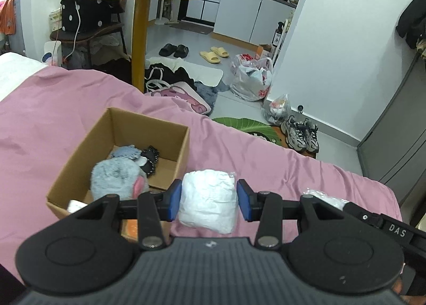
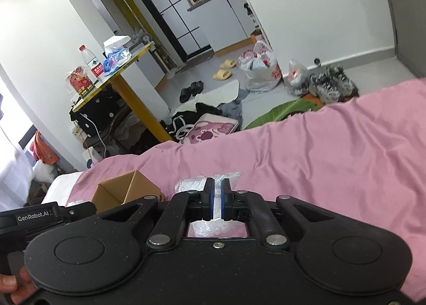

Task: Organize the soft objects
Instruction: 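Carry the white packet and clear bag over the cardboard box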

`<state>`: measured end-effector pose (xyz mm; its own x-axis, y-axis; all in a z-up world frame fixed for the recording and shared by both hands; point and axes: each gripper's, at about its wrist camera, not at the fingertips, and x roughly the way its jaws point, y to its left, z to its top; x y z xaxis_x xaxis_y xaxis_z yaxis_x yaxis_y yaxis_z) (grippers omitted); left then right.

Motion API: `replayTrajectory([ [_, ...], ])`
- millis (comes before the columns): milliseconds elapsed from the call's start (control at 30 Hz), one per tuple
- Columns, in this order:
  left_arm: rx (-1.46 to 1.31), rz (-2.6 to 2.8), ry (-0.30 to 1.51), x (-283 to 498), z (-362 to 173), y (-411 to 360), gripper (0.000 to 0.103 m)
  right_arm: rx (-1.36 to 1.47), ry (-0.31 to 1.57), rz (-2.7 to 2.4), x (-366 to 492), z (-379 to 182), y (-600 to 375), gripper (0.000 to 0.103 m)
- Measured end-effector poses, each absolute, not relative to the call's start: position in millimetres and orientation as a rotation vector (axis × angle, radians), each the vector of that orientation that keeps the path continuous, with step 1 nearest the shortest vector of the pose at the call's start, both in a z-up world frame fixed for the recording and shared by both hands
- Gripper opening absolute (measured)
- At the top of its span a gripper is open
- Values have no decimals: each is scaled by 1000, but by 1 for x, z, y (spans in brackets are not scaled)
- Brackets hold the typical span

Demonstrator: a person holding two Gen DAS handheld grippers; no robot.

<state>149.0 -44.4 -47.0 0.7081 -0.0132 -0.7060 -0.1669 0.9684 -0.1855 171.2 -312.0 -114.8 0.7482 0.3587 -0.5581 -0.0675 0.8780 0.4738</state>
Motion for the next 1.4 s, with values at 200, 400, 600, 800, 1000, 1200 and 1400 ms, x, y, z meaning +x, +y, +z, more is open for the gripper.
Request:
replayTrajectory([
  [200, -236, 67, 750, 132, -36, -33, 43, 455, 659, 224, 155, -102, -309, 5],
  [400, -219, 52, 732, 123, -31, -24, 43, 449, 625, 205, 141, -88, -302, 5],
  [600, -235, 54, 715, 116, -23, -8, 43, 445, 595, 207, 133, -76, -296, 5],
  [800, -232, 50, 693, 114, -14, 13, 43, 440, 575, 231, 129, -69, -288, 5],
  [1000, -264, 71, 684, 119, -16, 37, 43, 427, 569, 251, 128, -63, -277, 5],
  [1200, -278, 78, 694, 131, -24, 47, 43, 461, 588, 290, 133, -58, -269, 5],
  [1400, -304, 69, 718, 147, -37, 49, 43, 432, 598, 303, 137, -56, -252, 5],
])
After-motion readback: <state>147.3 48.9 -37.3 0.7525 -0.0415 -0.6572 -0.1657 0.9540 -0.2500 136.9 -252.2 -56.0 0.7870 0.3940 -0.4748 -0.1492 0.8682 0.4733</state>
